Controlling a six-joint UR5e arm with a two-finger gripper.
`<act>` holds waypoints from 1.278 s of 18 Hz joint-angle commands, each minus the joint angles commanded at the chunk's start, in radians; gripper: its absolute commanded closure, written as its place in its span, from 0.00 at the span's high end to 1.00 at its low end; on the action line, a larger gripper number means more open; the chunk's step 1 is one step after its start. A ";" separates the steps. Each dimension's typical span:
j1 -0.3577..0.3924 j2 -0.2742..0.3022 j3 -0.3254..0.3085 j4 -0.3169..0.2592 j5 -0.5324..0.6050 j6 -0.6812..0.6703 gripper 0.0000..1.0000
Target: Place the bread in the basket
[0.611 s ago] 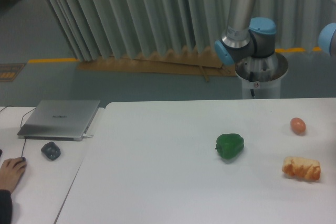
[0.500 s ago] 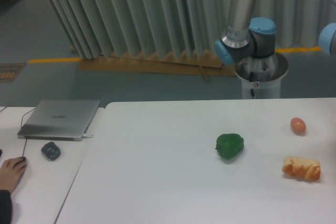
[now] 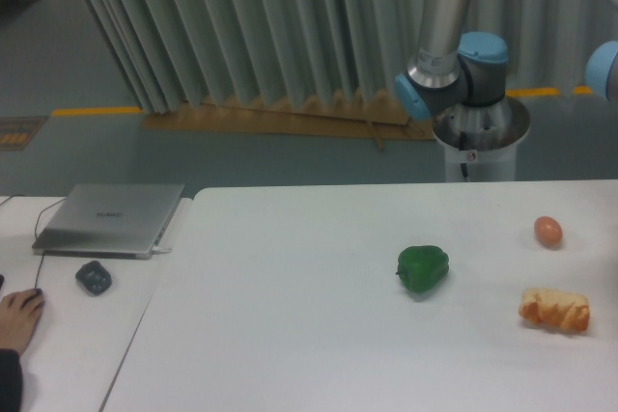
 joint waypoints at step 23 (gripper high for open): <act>-0.056 -0.001 0.001 0.025 -0.014 -0.057 1.00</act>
